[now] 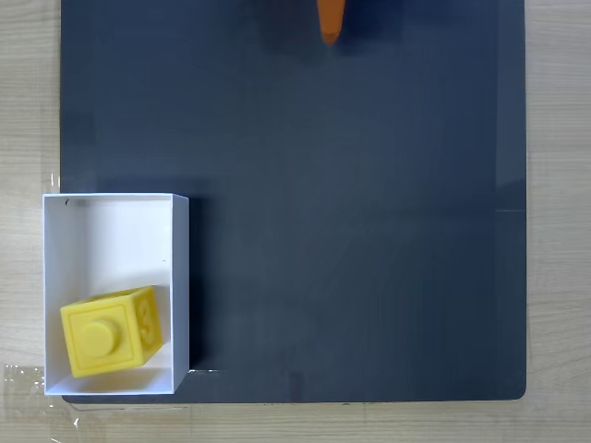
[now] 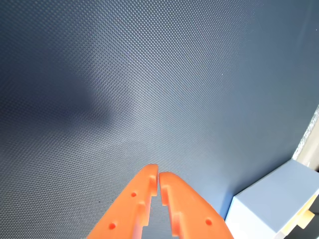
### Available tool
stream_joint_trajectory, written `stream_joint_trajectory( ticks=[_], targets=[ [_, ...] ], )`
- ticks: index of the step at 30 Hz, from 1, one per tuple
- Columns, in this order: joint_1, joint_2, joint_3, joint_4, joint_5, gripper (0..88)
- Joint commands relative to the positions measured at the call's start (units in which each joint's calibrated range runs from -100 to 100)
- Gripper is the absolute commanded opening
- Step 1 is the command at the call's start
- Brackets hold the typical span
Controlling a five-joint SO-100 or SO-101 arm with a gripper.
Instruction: Grasp a yellow block and put it in the box
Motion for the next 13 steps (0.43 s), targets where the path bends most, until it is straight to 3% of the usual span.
stream_joint_trajectory(
  ticks=[1,13],
  targets=[
    [0.0,0.3,-1.4,0.6,-0.1,1.0],
    [-0.6,0.3,-1.5,0.6,0.2,1.0]
  ],
)
